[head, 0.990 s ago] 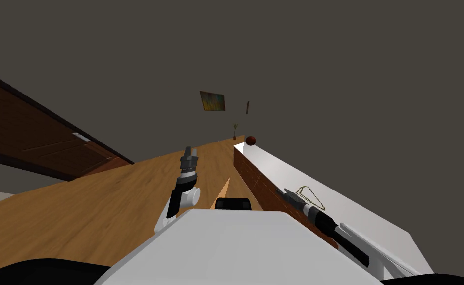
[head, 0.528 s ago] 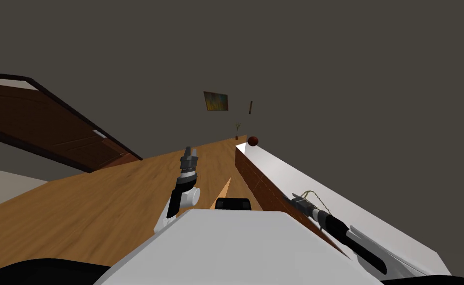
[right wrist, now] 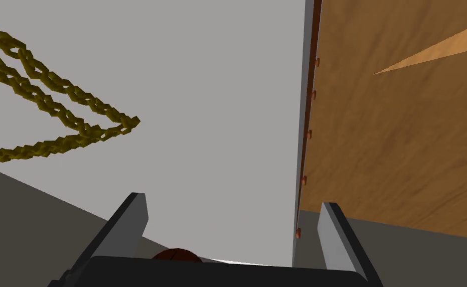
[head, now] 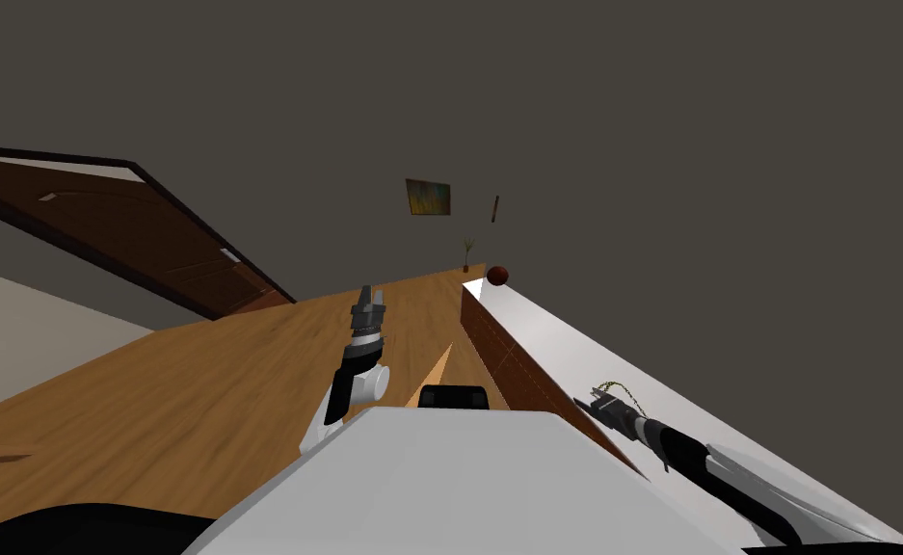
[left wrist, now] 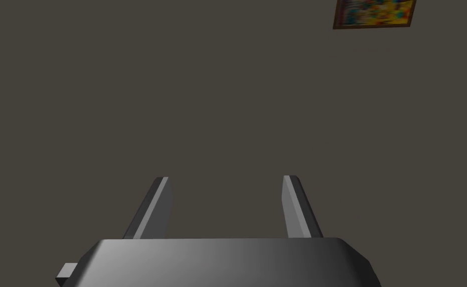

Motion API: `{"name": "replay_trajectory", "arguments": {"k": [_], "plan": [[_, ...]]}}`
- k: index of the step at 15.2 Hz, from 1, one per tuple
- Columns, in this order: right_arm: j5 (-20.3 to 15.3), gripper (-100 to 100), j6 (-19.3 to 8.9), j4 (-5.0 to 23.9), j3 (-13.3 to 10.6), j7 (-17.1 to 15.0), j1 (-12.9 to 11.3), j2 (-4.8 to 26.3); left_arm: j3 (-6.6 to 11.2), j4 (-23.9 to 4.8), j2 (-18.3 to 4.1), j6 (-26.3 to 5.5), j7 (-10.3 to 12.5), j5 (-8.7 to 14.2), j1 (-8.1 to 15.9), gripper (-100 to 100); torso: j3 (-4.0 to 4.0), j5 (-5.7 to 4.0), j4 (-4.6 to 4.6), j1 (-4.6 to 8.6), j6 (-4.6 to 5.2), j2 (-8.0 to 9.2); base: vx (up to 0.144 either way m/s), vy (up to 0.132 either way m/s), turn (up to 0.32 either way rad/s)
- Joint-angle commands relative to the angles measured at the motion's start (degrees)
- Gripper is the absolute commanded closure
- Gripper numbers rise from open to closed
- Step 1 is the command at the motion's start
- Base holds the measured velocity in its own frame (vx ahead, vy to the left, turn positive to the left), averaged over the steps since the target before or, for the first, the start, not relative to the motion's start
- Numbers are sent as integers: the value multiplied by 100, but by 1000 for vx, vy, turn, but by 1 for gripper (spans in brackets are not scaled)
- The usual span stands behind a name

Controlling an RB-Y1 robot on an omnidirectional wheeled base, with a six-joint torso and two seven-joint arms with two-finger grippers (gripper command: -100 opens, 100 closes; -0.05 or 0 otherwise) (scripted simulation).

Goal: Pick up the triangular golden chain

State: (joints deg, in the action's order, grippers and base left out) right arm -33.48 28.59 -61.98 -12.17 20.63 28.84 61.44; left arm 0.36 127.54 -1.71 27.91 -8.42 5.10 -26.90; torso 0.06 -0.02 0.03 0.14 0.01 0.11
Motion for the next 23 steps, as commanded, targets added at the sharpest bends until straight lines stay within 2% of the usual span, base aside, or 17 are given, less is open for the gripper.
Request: {"name": "replay_trajectory", "arguments": {"k": [1,2,4,5,6,7,8,9,11,12,19,20,21,23], "plan": [[-59,-100,34,211,-46,68,-101,-5,0,0,0,0,0,0,0,0,0,0,0,0,0,0,-12,-19,20],[-171,-100,38,377,-129,150,-180,72,0,0,0,0,0,0,0,0,0,0,0,-3,1,-1,-14,-13,68],[-171,-100,38,432,-129,150,-180,72,0,0,0,0,0,0,0,0,-1,1,0,-7,0,-1,-12,-12,47],[-276,-100,41,615,-211,227,-251,143,0,0,0,0,0,0,0,0,-1,1,0,-9,1,-2,-13,-14,43],[-276,-100,41,639,-211,227,-251,143,0,0,0,0,0,0,0,0,-1,2,0,-8,0,-1,-17,-16,59],[-374,-100,45,820,-291,298,-313,207,0,0,0,0,0,0,0,0,0,2,0,-8,0,-1,-23,-19,73],[-374,-100,45,831,-291,298,-313,207,0,0,0,0,0,0,0,0,0,2,0,-7,-1,1,-24,-20,56],[-464,-100,48,1005,-367,363,-366,265,0,0,0,0,0,0,0,0,1,1,0,-6,1,2,-28,-24,63],[-464,-100,48,1005,-367,363,-366,265,0,0,0,0,0,0,0,0,2,1,1,-5,1,4,-21,-20,32],[-543,-100,52,1161,-437,420,-409,317,0,0,0,0,0,0,0,0,2,1,1,-7,1,2,-17,-13,40],[-742,-100,62,1545,-623,563,-503,435,0,0,0,0,0,0,0,0,2,2,1,-11,1,3,-21,-11,33],[-694,-100,41,1426,-572,527,-445,428,0,0,0,0,0,0,0,0,2,2,1,-10,1,3,-12,-8,14],[-611,-100,284,1731,-723,822,-737,308,0,0,0,0,0,0,0,0,1,2,0,-11,1,1,34,-4,-143],[-611,-100,284,1924,-723,831,-752,308,0,0,0,0,0,0,-2,0,-11,1,-4,-13,5,-20,60,-1,-112]]}}
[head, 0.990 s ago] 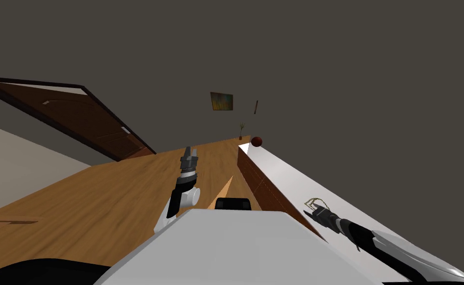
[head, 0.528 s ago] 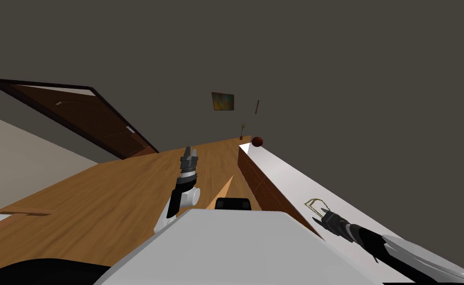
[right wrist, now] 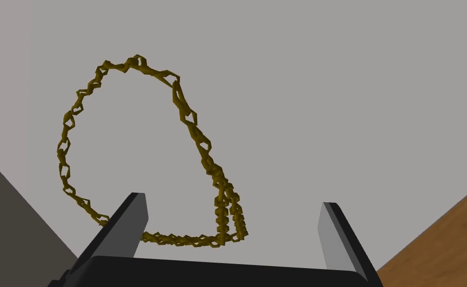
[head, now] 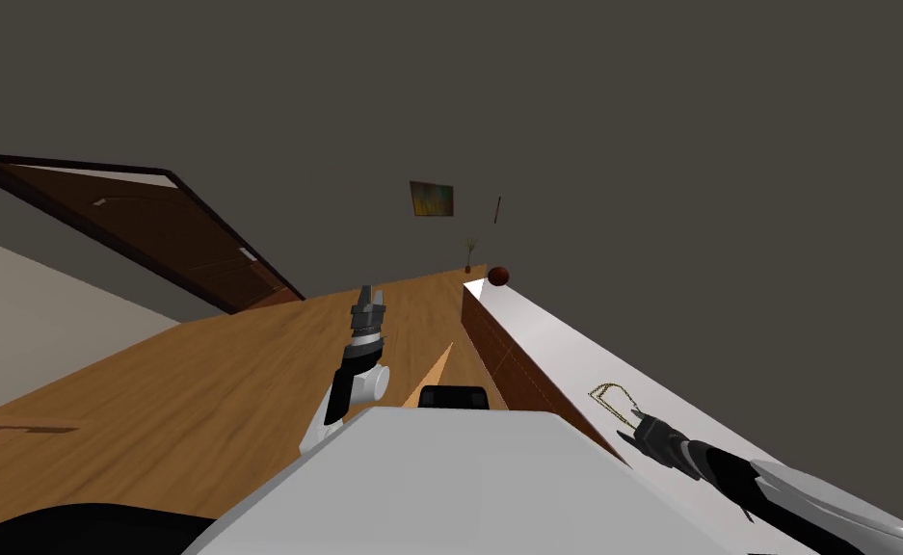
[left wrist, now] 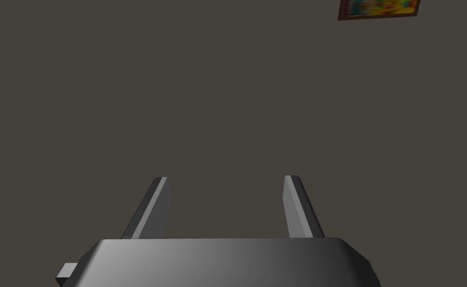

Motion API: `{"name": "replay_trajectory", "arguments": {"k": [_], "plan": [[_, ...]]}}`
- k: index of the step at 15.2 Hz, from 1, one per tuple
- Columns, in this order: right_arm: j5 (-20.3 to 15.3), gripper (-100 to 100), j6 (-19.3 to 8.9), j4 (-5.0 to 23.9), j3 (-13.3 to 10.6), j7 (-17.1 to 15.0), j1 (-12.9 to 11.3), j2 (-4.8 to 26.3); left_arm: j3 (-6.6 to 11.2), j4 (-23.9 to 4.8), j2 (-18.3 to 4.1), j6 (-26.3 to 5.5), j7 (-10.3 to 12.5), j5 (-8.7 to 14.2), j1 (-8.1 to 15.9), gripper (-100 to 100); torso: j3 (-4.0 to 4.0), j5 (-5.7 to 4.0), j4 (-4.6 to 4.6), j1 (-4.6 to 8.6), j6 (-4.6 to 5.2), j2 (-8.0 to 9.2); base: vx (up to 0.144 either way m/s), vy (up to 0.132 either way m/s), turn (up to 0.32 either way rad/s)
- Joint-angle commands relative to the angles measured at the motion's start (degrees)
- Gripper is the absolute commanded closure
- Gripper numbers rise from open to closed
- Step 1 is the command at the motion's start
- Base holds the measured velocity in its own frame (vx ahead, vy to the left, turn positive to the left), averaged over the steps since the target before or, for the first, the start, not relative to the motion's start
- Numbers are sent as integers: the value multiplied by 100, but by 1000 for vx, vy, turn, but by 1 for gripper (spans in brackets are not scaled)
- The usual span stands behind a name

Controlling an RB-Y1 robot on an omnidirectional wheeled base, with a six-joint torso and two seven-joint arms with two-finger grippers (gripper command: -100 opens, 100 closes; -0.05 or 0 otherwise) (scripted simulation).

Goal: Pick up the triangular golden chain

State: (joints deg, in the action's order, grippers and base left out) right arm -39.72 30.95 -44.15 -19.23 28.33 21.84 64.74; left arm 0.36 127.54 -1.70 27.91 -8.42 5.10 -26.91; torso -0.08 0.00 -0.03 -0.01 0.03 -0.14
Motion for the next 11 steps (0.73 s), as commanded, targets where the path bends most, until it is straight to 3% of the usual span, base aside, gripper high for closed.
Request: {"name": "replay_trajectory", "arguments": {"k": [1,3,4,7,8,11], "plan": [[105,-100,286,286,-158,286,-286,-144,0,0,0,0,0,0,0,0,0,0,0,0,0,0,76,-3,-105],[105,-100,289,608,-158,356,-353,-144,0,0,0,0,0,0,-1,0,-7,-1,-3,0,0,-13,71,3,-92],[197,-100,530,753,-300,597,-602,-266,0,0,0,0,0,0,0,0,-7,0,-3,-1,-1,-10,71,7,-117],[197,-100,530,1100,-300,651,-654,-266,0,0,0,0,0,0,0,0,-6,1,-3,-3,-1,-10,53,6,-72],[289,-100,771,1286,-441,924,-920,-389,0,0,0,0,0,0,0,0,-3,1,-1,-2,-2,-3,41,-8,-103],[289,-100,771,1503,-441,946,-955,-389,0,0,0,0,0,0,0,0,-3,-4,-1,4,-3,-6,45,2,-74]]}}
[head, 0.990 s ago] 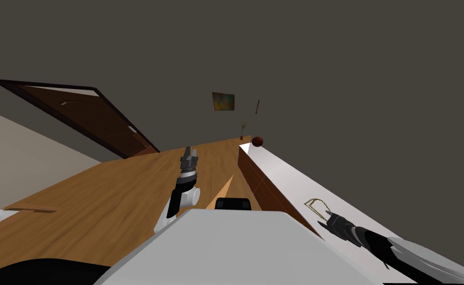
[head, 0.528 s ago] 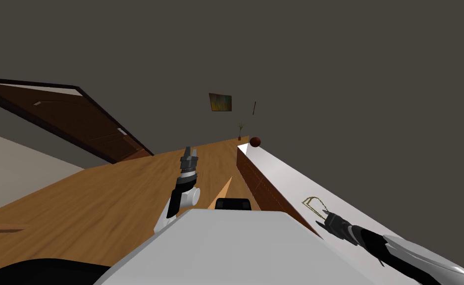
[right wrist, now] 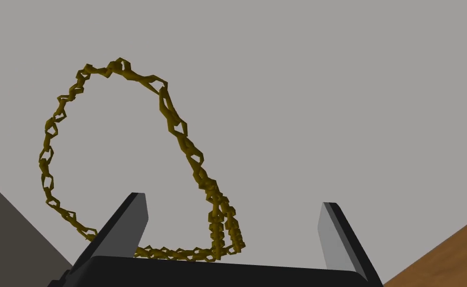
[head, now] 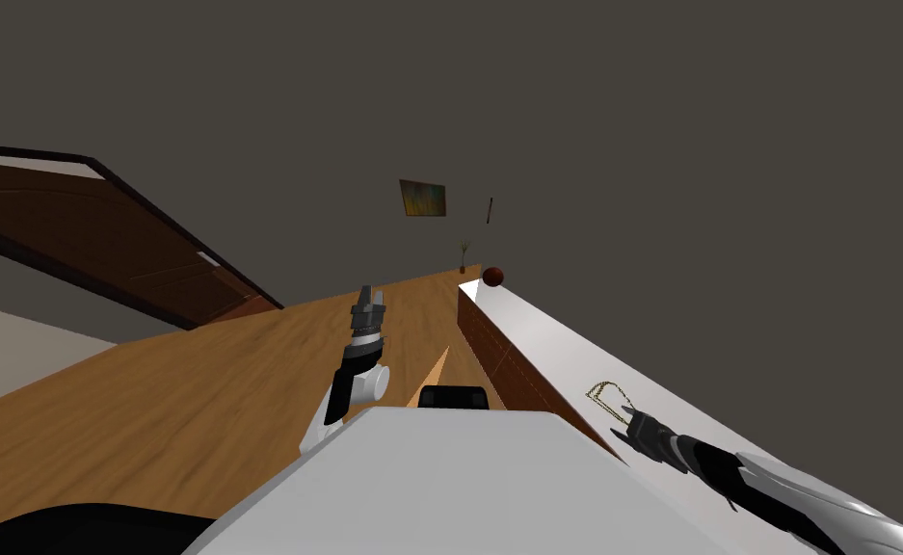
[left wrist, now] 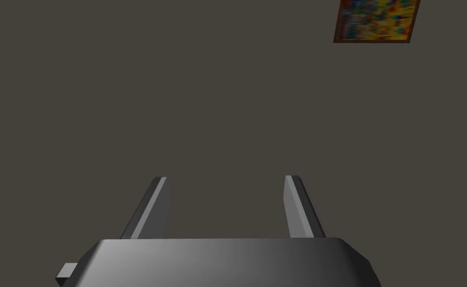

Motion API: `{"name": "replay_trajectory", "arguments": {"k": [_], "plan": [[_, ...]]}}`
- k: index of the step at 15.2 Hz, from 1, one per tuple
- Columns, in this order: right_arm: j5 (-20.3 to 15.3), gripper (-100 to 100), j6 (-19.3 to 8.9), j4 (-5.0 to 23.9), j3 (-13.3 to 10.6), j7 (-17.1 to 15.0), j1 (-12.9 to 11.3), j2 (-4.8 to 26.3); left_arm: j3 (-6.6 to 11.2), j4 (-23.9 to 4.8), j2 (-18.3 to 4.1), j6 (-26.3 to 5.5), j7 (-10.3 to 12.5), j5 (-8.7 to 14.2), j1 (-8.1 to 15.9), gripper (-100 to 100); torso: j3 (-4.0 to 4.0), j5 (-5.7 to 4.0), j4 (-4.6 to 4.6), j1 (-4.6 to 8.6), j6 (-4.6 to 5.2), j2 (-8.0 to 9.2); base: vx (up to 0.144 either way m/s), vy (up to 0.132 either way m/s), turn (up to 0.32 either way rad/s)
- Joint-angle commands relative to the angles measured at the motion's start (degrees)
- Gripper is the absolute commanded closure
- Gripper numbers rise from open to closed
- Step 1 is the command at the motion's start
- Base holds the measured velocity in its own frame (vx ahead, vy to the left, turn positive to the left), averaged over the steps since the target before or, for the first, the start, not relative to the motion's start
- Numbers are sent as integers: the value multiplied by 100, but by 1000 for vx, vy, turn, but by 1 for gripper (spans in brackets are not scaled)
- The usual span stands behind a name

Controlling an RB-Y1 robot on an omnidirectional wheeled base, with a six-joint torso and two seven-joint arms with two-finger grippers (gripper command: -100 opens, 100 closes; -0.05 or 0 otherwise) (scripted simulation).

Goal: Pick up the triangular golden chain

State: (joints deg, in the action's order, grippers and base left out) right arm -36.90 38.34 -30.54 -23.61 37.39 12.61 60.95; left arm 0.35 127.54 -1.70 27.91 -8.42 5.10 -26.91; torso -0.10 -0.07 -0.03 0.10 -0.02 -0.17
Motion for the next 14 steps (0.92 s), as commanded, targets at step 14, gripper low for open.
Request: {"name": "replay_trajectory", "arguments": {"k": [14], "plan": [[374,-100,995,2070,-570,1220,-1234,-500,0,0,0,0,0,0,-1,0,-16,-29,-8,20,-3,-25,56,7,-93]]}}
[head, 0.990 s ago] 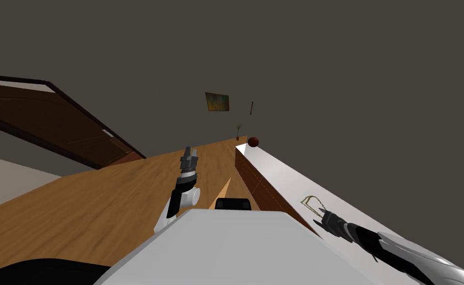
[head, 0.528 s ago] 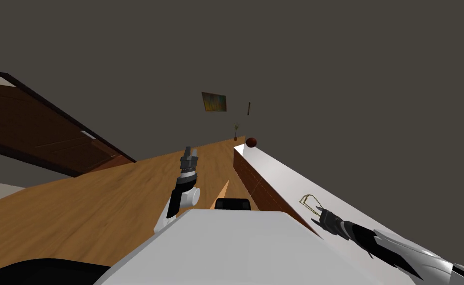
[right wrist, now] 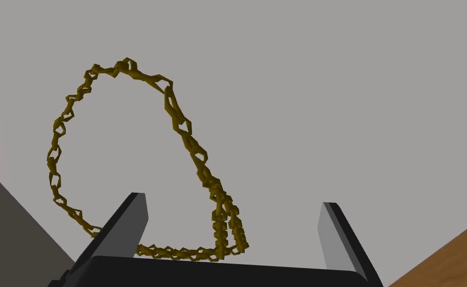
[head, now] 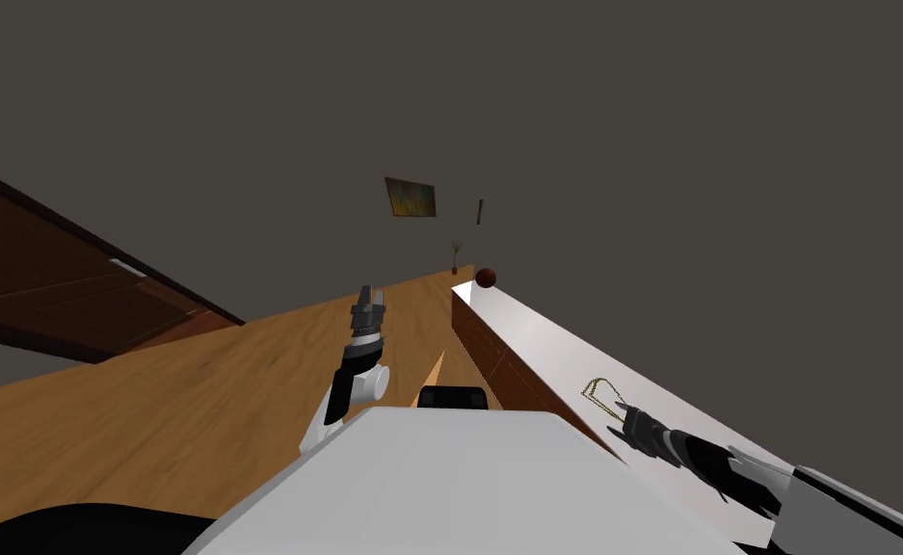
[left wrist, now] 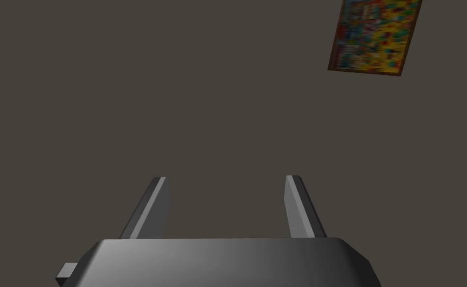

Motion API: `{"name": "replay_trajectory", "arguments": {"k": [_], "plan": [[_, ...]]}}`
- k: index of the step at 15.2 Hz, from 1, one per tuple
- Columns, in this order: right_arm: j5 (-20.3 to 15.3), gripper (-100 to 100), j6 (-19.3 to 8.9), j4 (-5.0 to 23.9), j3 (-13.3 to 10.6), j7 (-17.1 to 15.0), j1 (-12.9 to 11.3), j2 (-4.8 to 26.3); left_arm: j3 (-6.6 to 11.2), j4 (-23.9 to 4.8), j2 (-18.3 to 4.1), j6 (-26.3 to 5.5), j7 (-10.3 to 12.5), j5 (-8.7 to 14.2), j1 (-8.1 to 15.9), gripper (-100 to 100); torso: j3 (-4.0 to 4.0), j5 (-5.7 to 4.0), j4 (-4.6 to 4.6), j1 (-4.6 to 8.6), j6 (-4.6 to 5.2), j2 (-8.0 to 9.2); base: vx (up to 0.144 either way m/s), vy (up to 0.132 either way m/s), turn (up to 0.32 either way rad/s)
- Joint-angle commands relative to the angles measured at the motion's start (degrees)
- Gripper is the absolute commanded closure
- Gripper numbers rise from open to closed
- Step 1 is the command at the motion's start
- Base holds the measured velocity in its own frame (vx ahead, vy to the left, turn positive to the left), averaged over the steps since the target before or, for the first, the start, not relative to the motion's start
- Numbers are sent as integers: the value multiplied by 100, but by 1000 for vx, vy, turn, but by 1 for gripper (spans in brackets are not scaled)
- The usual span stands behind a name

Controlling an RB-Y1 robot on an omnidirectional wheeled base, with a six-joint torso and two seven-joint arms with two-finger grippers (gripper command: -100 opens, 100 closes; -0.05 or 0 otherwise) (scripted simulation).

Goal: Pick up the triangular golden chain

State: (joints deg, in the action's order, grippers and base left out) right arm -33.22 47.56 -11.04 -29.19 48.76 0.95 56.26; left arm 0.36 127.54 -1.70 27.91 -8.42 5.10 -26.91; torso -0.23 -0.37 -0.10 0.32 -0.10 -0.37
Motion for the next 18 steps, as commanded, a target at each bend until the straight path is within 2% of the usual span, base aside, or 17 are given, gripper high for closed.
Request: {"name": "replay_trajectory", "arguments": {"k": [1,3,4,6,8,9,10,12,13,18], "plan": [[7,-100,74,186,-12,83,-69,-30,0,0,0,0,0,0,0,0,0,0,0,0,0,0,18,4,35],[190,-100,555,805,-295,588,-670,-275,1,0,0,0,0,0,-1,0,3,-7,3,4,-4,3,64,3,-253],[190,-100,555,1013,-295,674,-670,-275,1,0,0,0,0,0,-2,0,-3,-11,1,3,2,-9,110,24,-184],[190,-100,555,932,-295,674,-670,-275,0,0,0,0,0,0,0,0,-7,-11,-1,4,-6,-15,65,14,10],[190,-100,555,1145,-295,674,-670,-275,0,0,0,0,0,0,0,0,0,-12,2,8,-8,0,9,3,26],[190,-100,555,1145,-295,674,-670,-275,0,0,0,0,0,0,0,0,6,-12,3,11,-4,9,-7,-2,0],[190,-100,555,1024,-295,674,-670,-275,0,0,0,0,0,0,1,0,11,-12,5,13,-2,17,-10,-2,-16],[190,-100,555,1145,-295,674,-670,-275,0,0,0,0,0,0,1,0,13,-13,7,13,-5,21,-8,-1,0],[245,-100,551,984,-239,849,-529,-275,0,0,0,0,0,0,1,0,14,-13,7,13,-5,22,64,-4,-137],[372,-100,652,890,-106,1354,-262,-309,1,0,0,0,0,0,-3,0,-32,-12,-11,6,-2,-60,192,8,-194]]}}
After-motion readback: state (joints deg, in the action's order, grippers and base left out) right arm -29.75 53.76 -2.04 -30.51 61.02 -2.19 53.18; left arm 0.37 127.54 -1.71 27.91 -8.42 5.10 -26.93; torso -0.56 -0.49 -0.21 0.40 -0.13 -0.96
